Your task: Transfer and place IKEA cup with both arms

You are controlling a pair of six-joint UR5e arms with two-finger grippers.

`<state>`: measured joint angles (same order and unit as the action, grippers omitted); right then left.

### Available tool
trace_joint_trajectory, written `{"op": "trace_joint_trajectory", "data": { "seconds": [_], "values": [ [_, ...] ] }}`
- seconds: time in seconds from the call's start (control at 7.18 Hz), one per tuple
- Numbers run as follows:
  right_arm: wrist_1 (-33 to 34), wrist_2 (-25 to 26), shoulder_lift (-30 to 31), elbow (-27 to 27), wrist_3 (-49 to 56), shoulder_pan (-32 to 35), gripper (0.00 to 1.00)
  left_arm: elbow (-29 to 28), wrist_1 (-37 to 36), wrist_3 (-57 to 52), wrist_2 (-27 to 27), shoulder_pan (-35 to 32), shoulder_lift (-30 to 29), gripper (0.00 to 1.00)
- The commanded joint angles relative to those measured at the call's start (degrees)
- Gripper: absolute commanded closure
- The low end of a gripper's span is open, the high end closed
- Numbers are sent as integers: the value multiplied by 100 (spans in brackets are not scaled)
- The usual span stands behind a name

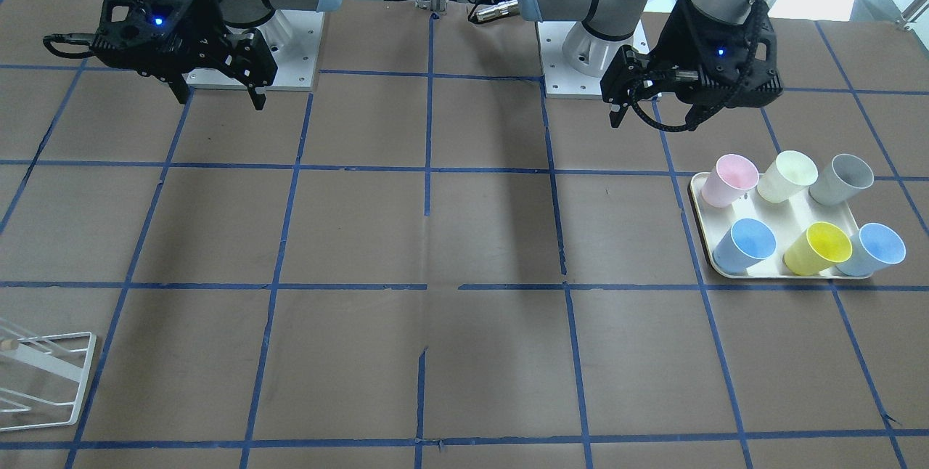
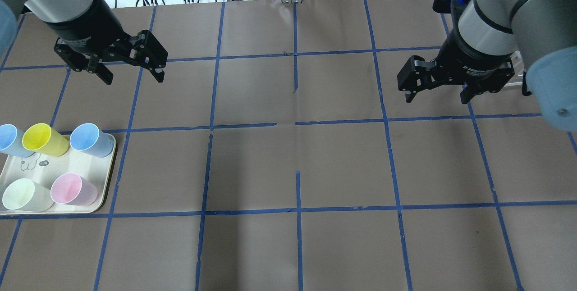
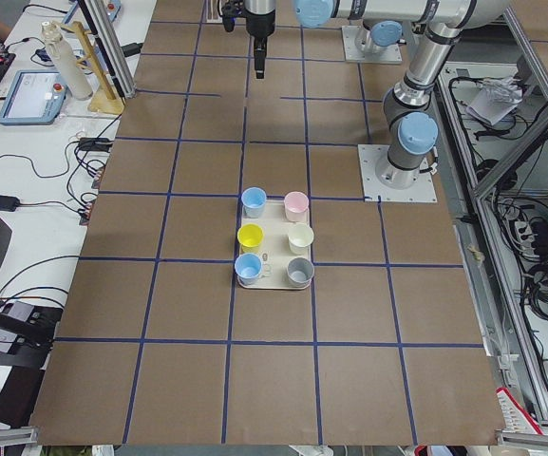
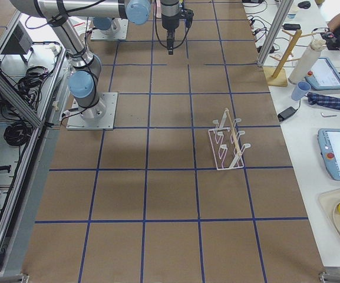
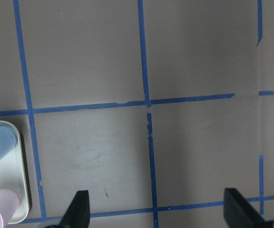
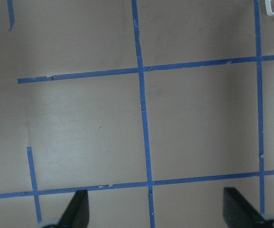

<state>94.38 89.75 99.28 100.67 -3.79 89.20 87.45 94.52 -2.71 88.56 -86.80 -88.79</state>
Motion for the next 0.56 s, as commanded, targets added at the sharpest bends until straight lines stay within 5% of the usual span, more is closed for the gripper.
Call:
{"op": "trace_joint_trajectory", "data": {
  "seconds": [0.0,0.42],
  "values": [
    [1,-1,-5,-12,1,1,0,-386,147,297,-244,5,-304,0],
    [-7,-1,-5,-12,1,1,0,-387,-153,209,109,-57,-288,0]
  ]
}}
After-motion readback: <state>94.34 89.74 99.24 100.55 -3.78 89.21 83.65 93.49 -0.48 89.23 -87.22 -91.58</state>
